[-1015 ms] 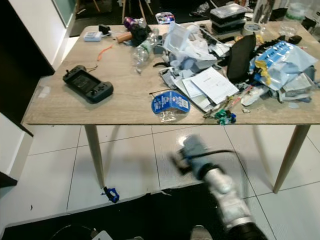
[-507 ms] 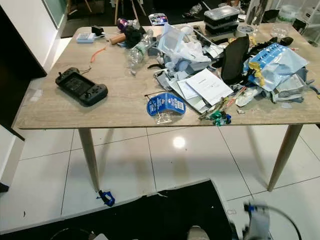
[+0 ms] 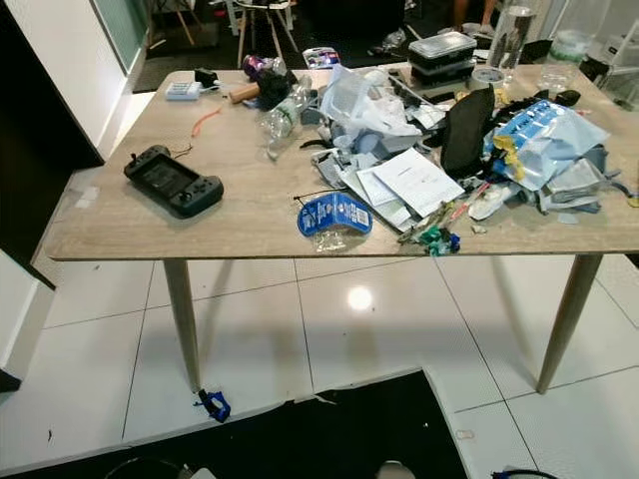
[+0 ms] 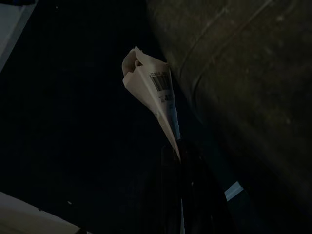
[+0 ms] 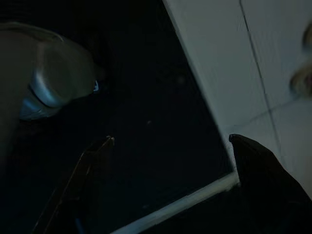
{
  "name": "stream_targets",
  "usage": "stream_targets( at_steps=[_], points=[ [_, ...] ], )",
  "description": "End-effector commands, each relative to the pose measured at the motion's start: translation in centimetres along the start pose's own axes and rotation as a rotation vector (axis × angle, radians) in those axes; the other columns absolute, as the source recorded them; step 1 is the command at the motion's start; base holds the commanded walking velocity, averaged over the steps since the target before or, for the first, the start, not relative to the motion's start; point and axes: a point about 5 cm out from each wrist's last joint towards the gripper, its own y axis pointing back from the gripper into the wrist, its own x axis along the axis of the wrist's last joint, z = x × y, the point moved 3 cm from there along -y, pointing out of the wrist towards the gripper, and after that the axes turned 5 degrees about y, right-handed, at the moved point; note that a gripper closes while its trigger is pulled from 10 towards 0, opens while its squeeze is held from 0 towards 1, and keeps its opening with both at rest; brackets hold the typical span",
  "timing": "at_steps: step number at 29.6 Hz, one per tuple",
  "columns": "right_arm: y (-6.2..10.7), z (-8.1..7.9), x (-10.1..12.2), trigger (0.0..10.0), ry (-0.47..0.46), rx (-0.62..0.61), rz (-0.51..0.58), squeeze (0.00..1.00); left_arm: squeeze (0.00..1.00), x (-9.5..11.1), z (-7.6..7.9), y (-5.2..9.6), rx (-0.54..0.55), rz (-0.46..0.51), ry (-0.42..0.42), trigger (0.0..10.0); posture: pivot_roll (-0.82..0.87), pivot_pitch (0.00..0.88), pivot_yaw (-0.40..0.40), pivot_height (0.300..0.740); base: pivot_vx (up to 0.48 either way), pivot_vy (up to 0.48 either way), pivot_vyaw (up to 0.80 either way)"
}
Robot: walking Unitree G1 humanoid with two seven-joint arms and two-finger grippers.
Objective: Picking trash to rubbish bin
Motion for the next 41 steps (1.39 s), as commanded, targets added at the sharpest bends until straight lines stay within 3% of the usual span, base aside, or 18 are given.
stream_targets(
  at_steps=[1,6,8,11,12,16,17,35,41],
  points=[
    [-0.1,-0.4,0.0,10.0,0.063,0.009,-0.003,0.00,0.00,-0.1,1.1,-0.4,-0.032,0.001,0.009,10.0,-0.07,0.079,0.031,0.740,-0.315,0.000,0.00],
    [-0.2,-0.7,0.5,10.0,0.143,-0.009,-0.014,0.00,0.00,0.0,1.1,-0.4,-0.031,-0.005,0.000,10.0,-0.06,0.071,0.026,0.740,-0.313,0.000,0.00],
    [-0.2,-0.9,0.5,10.0,0.131,0.001,-0.013,0.00,0.00,0.0,1.1,-0.4,-0.031,-0.006,-0.003,10.0,-0.06,0.071,0.026,0.740,-0.315,0.000,0.00],
    [-0.2,-1.1,0.5,10.0,0.127,0.003,-0.013,0.16,0.00,0.0,1.1,-0.4,-0.033,-0.007,-0.007,10.0,-0.06,0.071,0.026,0.740,-0.317,0.000,0.00],
    [-0.2,-1.2,0.5,10.0,0.129,0.007,-0.014,0.16,0.00,0.0,1.1,-0.4,-0.034,-0.008,-0.011,10.0,-0.06,0.071,0.026,0.740,-0.319,0.000,0.00],
    [-0.3,-1.6,0.5,10.0,0.117,0.043,-0.015,0.11,0.00,0.0,1.1,-0.4,-0.036,-0.010,-0.018,10.0,-0.06,0.062,0.025,0.740,-0.320,0.000,0.00],
    [-0.3,-1.7,0.6,10.0,0.120,0.063,-0.015,0.00,0.00,0.0,1.1,-0.4,-0.037,-0.010,-0.020,10.0,-0.06,0.062,0.025,0.740,-0.319,0.000,0.00],
    [-0.5,-2.8,2.3,10.0,0.163,0.075,-0.007,0.00,0.00,0.2,1.0,-0.4,-0.040,-0.016,-0.042,10.0,-0.05,0.057,0.032,0.740,-0.317,0.000,0.00],
    [-0.6,-2.8,2.5,10.0,0.184,0.069,-0.009,0.00,0.00,0.1,0.8,-0.3,-0.017,-0.001,-0.043,10.0,-0.04,0.079,0.035,0.740,0.000,0.000,0.00]
  ],
)
